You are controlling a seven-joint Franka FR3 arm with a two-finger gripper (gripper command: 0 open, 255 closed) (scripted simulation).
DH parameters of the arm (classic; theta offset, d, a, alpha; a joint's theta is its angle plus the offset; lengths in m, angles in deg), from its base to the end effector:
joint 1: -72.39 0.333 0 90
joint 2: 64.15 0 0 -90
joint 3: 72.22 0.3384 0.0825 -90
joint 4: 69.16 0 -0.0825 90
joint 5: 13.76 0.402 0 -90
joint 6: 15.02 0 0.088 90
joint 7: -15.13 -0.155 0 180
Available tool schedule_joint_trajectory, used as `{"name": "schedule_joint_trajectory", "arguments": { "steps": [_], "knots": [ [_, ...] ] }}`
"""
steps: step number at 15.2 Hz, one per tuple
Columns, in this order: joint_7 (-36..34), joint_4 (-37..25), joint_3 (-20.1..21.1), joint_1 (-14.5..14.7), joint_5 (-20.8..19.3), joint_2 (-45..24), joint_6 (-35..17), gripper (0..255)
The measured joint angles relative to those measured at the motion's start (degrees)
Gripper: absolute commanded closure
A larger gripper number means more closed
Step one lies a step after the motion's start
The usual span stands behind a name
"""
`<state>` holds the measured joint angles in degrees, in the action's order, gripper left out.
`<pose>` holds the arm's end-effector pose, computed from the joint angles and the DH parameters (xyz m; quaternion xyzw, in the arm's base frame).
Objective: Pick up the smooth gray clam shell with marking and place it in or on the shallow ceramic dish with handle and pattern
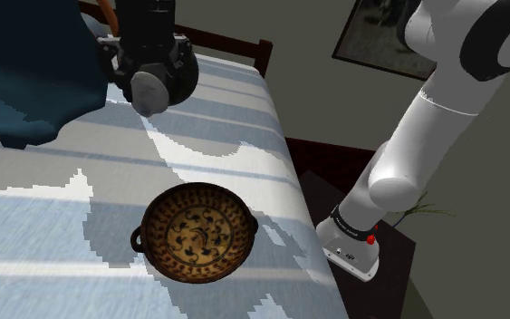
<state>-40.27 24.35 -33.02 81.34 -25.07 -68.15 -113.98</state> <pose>0.4311 0.4248 0.5521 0.9956 -0.0507 0.0722 0.0306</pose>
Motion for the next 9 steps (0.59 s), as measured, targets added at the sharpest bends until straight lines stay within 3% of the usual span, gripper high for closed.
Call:
{"name": "schedule_joint_trajectory", "arguments": {
  "steps": [9],
  "knots": [
    [-5.2, 10.4, 3.0, 3.3, 7.6, 11.8, -0.7, 255]
  ]
}}
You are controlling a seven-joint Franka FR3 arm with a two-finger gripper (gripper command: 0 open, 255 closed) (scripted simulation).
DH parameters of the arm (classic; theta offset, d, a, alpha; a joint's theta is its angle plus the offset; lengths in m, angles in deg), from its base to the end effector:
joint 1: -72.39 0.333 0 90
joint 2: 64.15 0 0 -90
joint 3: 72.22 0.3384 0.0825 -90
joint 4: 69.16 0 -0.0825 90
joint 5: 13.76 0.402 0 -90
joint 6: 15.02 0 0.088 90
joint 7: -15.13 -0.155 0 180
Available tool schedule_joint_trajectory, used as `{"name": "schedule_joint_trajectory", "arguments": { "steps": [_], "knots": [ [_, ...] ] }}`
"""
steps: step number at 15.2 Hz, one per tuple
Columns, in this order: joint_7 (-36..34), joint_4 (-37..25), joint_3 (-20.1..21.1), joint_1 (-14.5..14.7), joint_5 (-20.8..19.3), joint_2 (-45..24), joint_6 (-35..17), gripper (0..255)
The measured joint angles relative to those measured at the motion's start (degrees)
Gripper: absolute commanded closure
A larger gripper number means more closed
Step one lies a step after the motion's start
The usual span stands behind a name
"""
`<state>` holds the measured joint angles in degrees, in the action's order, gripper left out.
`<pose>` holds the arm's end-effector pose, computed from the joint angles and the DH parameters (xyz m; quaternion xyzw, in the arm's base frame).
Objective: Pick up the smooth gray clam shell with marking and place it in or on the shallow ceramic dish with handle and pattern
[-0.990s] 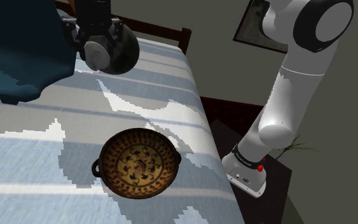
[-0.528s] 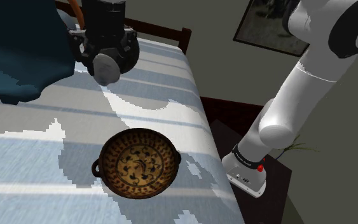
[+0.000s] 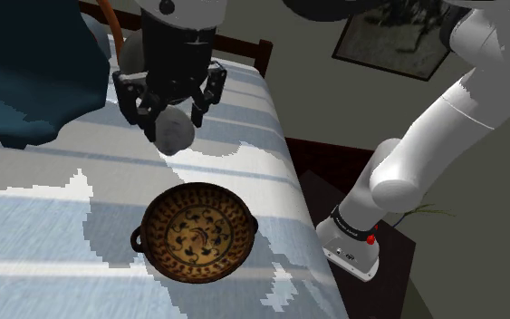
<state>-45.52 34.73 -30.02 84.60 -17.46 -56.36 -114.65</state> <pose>0.3131 0.4520 0.5506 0.9956 -0.0510 0.0723 0.0307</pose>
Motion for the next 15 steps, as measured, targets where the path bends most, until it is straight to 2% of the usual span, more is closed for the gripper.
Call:
{"name": "schedule_joint_trajectory", "arguments": {
  "steps": [9, 15],
  "knots": [
    [-8.0, 4.3, 4.7, 5.0, 5.7, 7.3, 1.7, 255],
    [-9.3, 8.4, 5.7, 5.4, 5.9, 7.3, -2.2, 255]
  ]
}}
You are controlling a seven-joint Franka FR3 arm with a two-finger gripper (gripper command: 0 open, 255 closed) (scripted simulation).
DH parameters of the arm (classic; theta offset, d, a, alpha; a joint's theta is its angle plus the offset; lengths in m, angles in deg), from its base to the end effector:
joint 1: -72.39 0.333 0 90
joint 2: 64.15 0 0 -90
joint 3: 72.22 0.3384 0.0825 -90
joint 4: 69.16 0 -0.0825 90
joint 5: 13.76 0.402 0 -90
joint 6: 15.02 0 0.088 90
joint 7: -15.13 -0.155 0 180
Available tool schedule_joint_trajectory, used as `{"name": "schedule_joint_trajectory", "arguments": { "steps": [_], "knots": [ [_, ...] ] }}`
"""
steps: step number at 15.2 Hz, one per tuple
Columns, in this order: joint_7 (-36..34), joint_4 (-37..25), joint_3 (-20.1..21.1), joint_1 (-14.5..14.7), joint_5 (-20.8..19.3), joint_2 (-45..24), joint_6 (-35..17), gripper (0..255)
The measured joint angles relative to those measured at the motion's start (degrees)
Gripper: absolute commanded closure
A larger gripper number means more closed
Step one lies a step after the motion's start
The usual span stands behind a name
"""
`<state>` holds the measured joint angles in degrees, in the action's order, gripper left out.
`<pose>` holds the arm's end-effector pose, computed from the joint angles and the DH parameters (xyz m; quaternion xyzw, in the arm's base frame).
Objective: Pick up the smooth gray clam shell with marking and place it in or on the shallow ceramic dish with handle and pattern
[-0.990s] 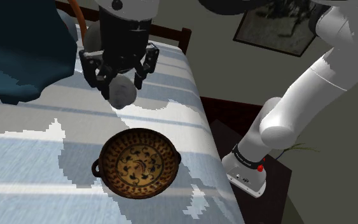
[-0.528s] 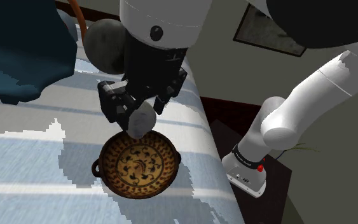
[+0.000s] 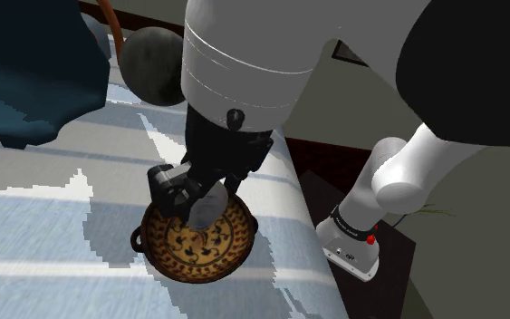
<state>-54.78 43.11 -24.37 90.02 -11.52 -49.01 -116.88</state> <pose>0.1858 0.4862 0.5183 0.9956 -0.0514 0.0719 0.0309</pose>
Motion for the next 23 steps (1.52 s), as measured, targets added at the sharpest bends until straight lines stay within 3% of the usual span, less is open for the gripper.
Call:
{"name": "schedule_joint_trajectory", "arguments": {
  "steps": [8, 14, 15, 21, 23],
  "knots": [
    [-1.1, 5.3, 1.0, 0.1, -0.3, -0.6, -5.7, 255],
    [-1.1, 5.8, 1.0, 0.2, -0.2, -0.6, -6.2, 255],
    [-1.1, 5.8, 1.0, 0.2, -0.2, -0.6, -6.2, 0],
    [-1.1, 5.8, 1.0, 0.2, -0.2, -0.6, -6.2, 0],
    [-0.9, 3.6, 0.8, 0.2, 0.0, -0.3, -3.8, 0]
  ]
}}
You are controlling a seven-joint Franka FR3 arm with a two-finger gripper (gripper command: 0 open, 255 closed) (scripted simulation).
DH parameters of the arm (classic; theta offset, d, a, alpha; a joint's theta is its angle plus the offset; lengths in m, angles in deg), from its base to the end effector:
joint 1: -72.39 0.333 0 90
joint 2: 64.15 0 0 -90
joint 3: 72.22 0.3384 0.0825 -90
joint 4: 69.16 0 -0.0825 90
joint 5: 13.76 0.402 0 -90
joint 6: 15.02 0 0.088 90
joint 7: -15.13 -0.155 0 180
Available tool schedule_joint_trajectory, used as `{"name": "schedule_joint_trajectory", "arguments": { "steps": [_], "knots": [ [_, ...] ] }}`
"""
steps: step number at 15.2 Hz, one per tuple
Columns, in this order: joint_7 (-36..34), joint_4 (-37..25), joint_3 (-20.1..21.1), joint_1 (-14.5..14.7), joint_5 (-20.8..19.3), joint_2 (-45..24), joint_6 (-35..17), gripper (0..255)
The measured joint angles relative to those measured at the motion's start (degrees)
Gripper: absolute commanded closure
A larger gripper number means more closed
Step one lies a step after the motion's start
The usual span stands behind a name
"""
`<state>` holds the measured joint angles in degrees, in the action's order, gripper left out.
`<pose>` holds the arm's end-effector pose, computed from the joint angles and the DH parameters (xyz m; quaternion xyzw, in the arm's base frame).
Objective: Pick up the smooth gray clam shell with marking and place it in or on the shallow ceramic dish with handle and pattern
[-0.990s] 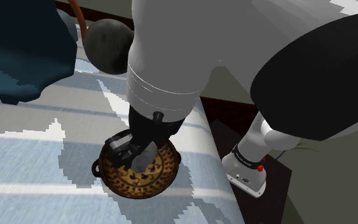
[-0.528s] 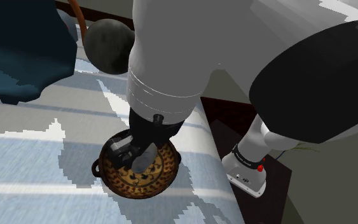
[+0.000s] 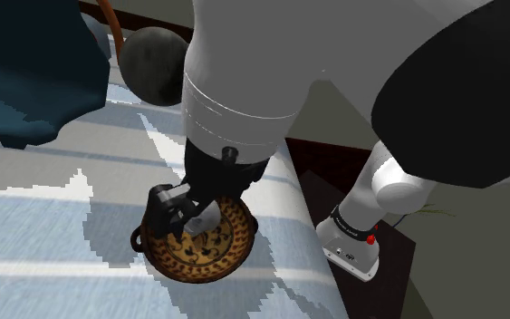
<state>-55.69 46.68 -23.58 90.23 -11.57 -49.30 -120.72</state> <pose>0.1828 0.4877 0.4906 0.9956 -0.0515 0.0722 0.0303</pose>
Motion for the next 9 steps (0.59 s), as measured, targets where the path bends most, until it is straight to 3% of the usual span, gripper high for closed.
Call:
{"name": "schedule_joint_trajectory", "arguments": {
  "steps": [3, 9],
  "knots": [
    [0.0, -4.0, -0.1, 0.0, 0.0, 0.1, 4.0, 0],
    [0.0, -4.7, -0.2, 0.0, 0.1, 0.2, 4.9, 0]
  ]
}}
